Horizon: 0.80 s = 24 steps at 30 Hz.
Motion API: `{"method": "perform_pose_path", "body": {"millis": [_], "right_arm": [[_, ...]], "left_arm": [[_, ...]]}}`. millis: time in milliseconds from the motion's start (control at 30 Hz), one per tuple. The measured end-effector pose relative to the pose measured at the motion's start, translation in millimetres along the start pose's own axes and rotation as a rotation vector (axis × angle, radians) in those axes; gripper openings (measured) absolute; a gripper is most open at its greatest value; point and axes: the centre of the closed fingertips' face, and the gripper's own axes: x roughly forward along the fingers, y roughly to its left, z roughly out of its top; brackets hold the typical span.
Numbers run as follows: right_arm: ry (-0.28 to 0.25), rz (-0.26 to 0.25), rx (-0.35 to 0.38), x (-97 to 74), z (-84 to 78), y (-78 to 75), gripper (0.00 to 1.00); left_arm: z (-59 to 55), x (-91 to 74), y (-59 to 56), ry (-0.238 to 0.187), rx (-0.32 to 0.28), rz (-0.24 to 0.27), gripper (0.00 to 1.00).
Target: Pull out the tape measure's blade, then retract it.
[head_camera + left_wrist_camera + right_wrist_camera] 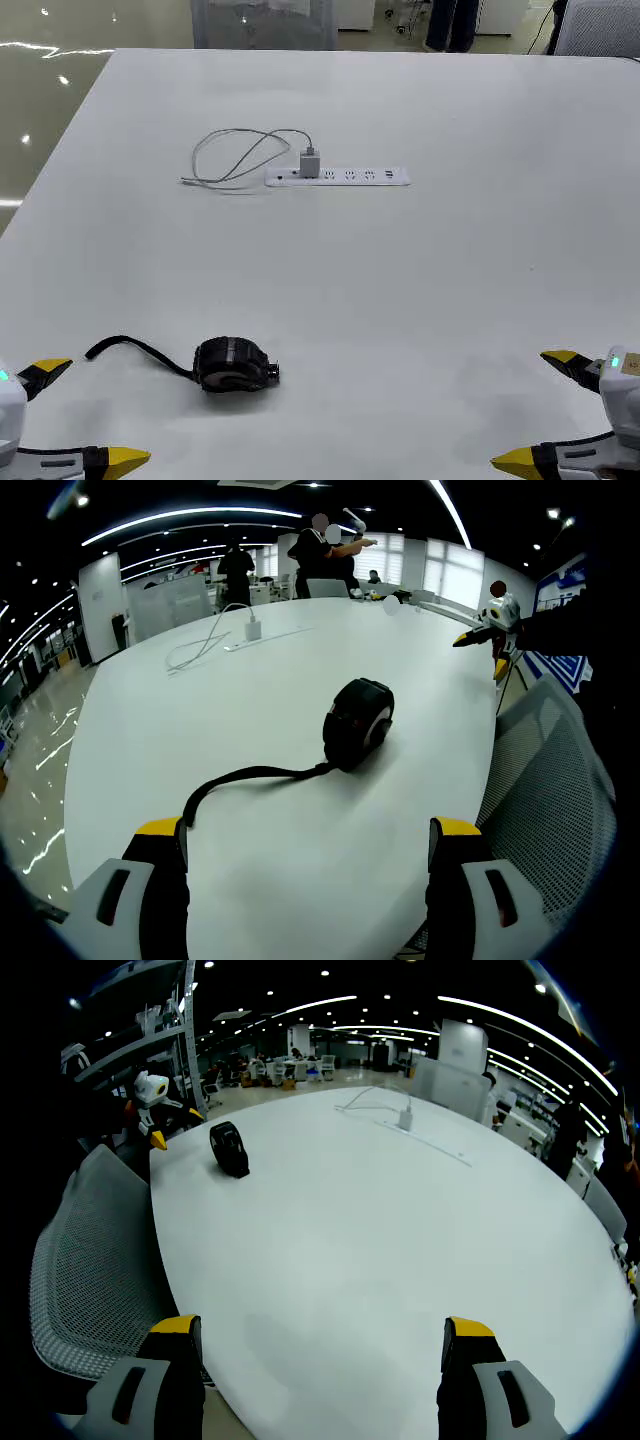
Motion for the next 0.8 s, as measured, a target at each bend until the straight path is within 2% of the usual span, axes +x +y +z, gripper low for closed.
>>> {"method": "perform_pose_path", "body": {"millis": [800], "right_arm": [[0.002, 0.004, 0.005, 0.2, 1.9, -1.1, 0.99]], "left_arm": [[3.2, -0.3, -0.2, 0.018, 0.017, -0.022, 0.99]]}}
